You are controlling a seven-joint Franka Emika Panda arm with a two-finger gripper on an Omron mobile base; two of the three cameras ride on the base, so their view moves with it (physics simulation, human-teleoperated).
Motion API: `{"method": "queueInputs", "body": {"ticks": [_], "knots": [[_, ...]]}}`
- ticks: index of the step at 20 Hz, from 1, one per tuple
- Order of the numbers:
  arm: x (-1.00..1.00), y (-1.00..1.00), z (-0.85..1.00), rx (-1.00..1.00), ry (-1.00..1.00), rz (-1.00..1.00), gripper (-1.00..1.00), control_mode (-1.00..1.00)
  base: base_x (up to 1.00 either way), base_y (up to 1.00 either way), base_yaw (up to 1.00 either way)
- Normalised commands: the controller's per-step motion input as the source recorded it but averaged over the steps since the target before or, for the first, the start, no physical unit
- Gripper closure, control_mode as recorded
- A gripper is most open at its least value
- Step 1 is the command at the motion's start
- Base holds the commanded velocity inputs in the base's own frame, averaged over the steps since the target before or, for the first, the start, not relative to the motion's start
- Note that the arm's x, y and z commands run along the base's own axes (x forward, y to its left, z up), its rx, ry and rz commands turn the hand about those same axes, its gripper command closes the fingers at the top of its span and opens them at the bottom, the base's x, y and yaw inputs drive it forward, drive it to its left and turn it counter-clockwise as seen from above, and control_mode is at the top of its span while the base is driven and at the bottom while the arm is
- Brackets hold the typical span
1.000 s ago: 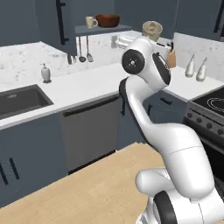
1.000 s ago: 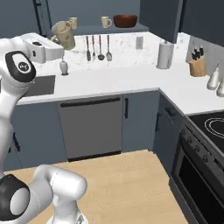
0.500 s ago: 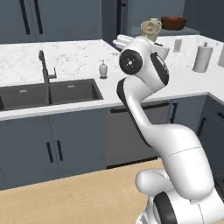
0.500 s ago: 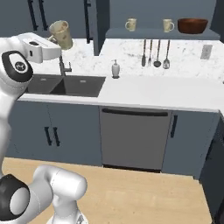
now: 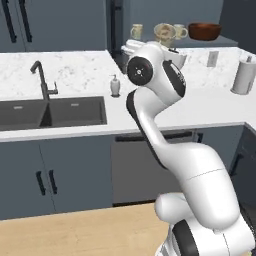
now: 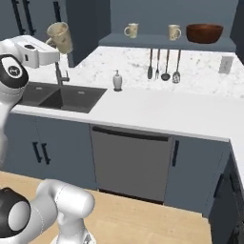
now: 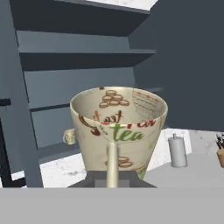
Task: Gather all objects into one cabinet and sort the glasses and bowls to opposite sides.
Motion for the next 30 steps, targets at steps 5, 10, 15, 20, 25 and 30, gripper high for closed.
{"method": "queueInputs", "body": {"ticks": [5, 10, 15, 20, 25, 30], "knots": [[0.00, 0.00, 0.00, 0.00, 0.00, 0.00, 1.00, 1.00, 0.40, -0.98, 0.03], [0.00, 0.00, 0.00, 0.00, 0.00, 0.00, 1.00, 1.00, 0.53, -0.62, 0.00], [0.00, 0.00, 0.00, 0.00, 0.00, 0.00, 1.00, 1.00, 0.98, -0.35, 0.00], [0.00, 0.00, 0.00, 0.00, 0.00, 0.00, 1.00, 1.00, 1.00, -0.33, 0.00], [0.00, 0.00, 0.00, 0.00, 0.00, 0.00, 1.00, 1.00, 1.00, -0.31, 0.00], [0.00, 0.00, 0.00, 0.00, 0.00, 0.00, 1.00, 1.00, 0.69, -0.27, 0.00]]}}
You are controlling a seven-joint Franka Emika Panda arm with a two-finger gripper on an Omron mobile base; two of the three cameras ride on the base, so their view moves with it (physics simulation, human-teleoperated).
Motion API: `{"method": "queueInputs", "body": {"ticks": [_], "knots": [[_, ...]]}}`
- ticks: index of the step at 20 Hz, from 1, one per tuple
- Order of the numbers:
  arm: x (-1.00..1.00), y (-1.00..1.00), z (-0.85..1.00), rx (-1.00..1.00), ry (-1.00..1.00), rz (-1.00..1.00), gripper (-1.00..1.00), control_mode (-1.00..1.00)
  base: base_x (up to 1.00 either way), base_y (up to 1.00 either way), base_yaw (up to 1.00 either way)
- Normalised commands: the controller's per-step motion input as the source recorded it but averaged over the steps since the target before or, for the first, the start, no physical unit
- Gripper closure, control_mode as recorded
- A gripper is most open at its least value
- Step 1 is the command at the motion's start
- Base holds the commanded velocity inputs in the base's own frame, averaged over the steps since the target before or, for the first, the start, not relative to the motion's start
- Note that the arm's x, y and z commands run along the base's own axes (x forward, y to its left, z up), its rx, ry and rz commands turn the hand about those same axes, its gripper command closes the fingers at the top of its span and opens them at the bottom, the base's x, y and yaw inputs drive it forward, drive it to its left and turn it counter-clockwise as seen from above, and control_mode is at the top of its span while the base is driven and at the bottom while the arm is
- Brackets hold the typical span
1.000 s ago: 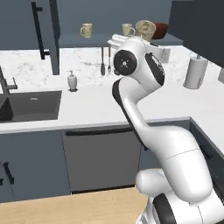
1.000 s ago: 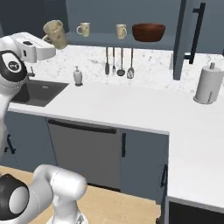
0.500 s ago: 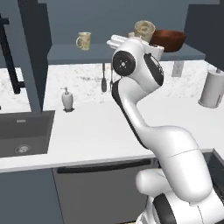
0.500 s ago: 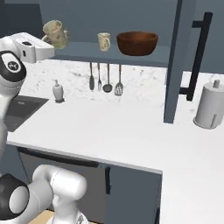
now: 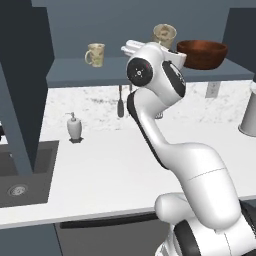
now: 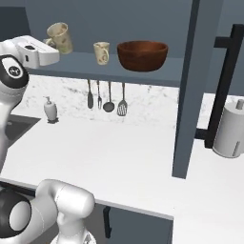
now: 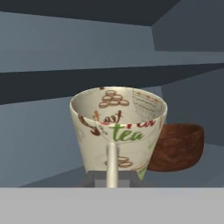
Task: Gather all objects into one cabinet and sort the glasses and bowls to opposite sides.
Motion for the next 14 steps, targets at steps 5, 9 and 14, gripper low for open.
{"method": "queueInputs", "body": {"ticks": [5, 9, 14], "knots": [[0.00, 0.00, 0.00, 0.00, 0.00, 0.00, 1.00, 1.00, 0.00, -0.04, 0.00], [0.00, 0.00, 0.00, 0.00, 0.00, 0.00, 1.00, 1.00, 0.00, 0.00, 0.00], [0.00, 0.00, 0.00, 0.00, 0.00, 0.00, 1.00, 1.00, 0.00, 0.00, 0.00]]}}
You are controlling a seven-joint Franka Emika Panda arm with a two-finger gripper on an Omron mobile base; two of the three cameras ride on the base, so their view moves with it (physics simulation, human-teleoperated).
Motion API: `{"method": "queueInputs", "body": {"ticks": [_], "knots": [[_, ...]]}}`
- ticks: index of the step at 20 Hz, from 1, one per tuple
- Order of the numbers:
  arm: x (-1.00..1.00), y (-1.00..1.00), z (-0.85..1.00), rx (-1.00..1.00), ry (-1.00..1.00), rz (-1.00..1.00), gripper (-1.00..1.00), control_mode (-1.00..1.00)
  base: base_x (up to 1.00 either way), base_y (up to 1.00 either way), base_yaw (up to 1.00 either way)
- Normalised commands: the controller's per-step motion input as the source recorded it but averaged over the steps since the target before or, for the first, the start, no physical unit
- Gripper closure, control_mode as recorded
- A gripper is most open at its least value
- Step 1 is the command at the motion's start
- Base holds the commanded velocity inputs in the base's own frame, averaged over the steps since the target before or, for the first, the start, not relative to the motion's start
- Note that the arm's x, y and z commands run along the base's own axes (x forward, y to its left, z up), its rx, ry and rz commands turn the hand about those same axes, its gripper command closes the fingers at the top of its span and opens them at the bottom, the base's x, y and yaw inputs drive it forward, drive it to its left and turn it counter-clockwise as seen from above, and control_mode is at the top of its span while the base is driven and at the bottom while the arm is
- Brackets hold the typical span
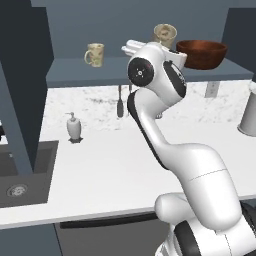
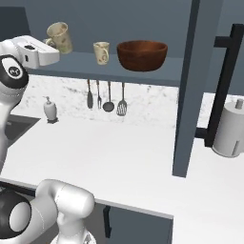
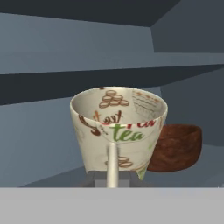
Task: Gather all objects into one cabinet and sort the glasses and bowls to opposite sides.
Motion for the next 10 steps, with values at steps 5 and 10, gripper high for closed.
{"method": "queueInputs", "body": {"ticks": [5, 10], "knots": [[0.00, 0.00, -0.03, 0.00, 0.00, 0.00, 1.00, -1.00, 0.00, 0.00, 0.00], [0.00, 0.00, -0.14, 0.00, 0.06, 0.00, 1.00, -1.00, 0.00, 0.00, 0.00]]}}
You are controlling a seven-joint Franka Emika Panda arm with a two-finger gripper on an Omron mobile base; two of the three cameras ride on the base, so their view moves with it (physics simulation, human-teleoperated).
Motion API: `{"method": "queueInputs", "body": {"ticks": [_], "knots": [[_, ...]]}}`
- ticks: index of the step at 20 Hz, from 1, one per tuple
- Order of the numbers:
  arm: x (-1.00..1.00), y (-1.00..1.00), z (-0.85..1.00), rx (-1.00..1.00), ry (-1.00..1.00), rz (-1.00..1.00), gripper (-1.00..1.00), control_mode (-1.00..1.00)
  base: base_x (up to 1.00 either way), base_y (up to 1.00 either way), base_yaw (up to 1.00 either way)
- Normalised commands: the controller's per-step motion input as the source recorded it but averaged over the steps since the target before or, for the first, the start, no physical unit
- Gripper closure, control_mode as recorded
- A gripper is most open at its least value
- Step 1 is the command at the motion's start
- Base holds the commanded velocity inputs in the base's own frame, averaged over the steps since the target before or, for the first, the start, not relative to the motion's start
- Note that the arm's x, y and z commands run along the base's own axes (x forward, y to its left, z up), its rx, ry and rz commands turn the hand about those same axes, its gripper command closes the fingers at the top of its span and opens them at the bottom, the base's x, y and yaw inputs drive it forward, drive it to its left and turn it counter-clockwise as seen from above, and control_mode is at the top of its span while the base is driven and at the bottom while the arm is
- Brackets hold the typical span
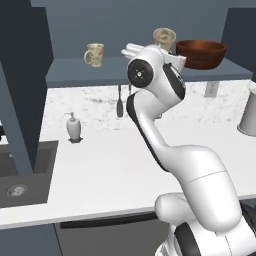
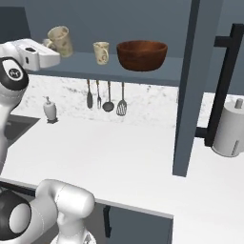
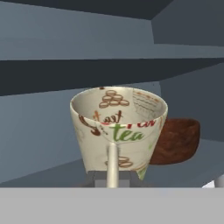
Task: Gather all objects into one cabinet and sort the glasses and bowls to opposite sides.
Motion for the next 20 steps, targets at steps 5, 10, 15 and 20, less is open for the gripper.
{"method": "queueInputs", "body": {"ticks": [5, 10, 15, 20], "knots": [[0.00, 0.00, -0.05, 0.00, 0.08, 0.00, 1.00, -1.00, 0.00, 0.00, 0.00], [0.01, 0.00, 0.01, 0.00, 0.16, 0.00, 1.00, -1.00, 0.00, 0.00, 0.00], [0.01, 0.00, 0.01, 0.00, 0.24, 0.00, 1.00, -1.00, 0.00, 0.00, 0.00], [0.06, 0.00, 0.00, 0.00, 0.25, 0.03, 1.00, -1.00, 0.00, 0.00, 0.00]]}}
